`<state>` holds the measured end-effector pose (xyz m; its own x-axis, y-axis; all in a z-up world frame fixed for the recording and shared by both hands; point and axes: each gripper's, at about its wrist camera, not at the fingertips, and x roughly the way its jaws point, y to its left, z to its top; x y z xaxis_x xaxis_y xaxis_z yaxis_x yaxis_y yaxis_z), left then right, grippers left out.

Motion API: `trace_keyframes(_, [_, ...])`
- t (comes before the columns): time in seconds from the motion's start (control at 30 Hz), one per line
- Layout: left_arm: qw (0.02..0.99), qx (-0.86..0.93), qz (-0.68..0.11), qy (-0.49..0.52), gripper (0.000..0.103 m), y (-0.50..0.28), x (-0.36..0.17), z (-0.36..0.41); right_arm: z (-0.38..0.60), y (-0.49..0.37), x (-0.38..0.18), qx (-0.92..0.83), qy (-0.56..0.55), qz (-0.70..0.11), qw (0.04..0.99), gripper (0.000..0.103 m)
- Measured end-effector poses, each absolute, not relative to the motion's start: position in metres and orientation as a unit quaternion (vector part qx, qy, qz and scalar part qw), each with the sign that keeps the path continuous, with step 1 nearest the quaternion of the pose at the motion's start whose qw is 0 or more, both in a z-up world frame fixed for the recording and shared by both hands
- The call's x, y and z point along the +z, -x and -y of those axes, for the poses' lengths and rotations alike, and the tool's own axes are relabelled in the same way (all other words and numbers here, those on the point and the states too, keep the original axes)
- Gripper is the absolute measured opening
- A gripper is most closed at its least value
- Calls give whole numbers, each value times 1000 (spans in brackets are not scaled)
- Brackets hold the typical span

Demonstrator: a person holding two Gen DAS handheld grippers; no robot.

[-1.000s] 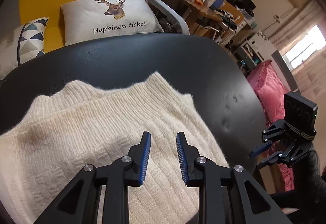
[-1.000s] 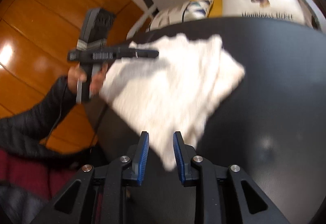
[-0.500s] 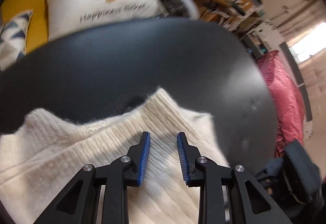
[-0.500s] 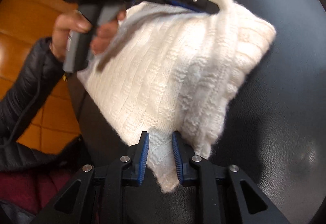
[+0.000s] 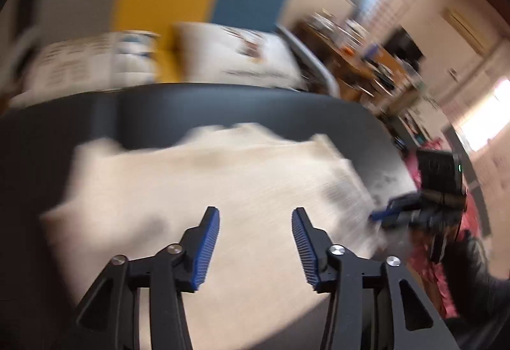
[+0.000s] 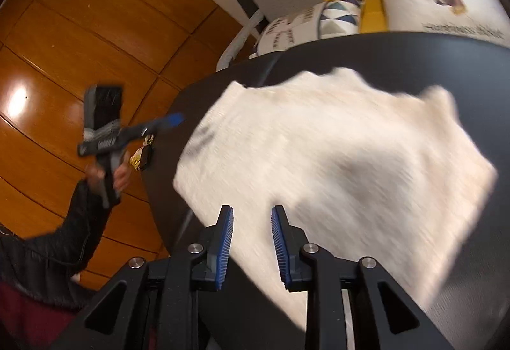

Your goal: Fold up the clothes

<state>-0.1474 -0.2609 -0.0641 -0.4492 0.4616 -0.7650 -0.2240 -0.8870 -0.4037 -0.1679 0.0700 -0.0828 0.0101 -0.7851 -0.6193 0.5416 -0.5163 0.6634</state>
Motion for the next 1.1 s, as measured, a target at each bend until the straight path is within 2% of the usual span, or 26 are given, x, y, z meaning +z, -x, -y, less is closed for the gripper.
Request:
trace_keyframes(0.1, [172, 846, 155, 480, 55, 104, -70, 339, -14, 189, -78, -690, -537, 112, 473, 26])
trace_keyframes(0.2, [190, 833, 176, 489, 57, 78, -95, 364, 41, 209, -91, -685, -557, 105, 459, 26])
trace_keyframes(0.37, [240, 800, 220, 503, 58, 68, -147, 369, 94, 215, -104, -676, -581, 103, 442, 26])
trace_keyframes(0.53, [299, 782, 265, 479, 58, 71, -171, 369, 113, 213, -109, -673, -592, 80, 436, 26])
trace_keyframes(0.93, [379, 743, 287, 471, 58, 74, -193, 360, 151, 245, -117, -685, -601, 60, 408, 26])
trace_keyframes(0.97, [384, 741, 280, 475, 55, 75, -193, 357, 154, 247, -118, -686, -600, 61, 407, 26])
trace_keyframes(1.0, [389, 739, 272, 478, 39, 75, -192, 355, 159, 250, -119, -687, -600, 61, 406, 26])
trace_keyframes(1.07, [390, 740, 272, 476, 15, 73, -193, 352, 166, 253, -120, -692, -597, 57, 403, 26])
trace_keyframes(1.1, [387, 743, 269, 474, 12, 69, -193, 352, 169, 255, -121, -695, -595, 52, 400, 26])
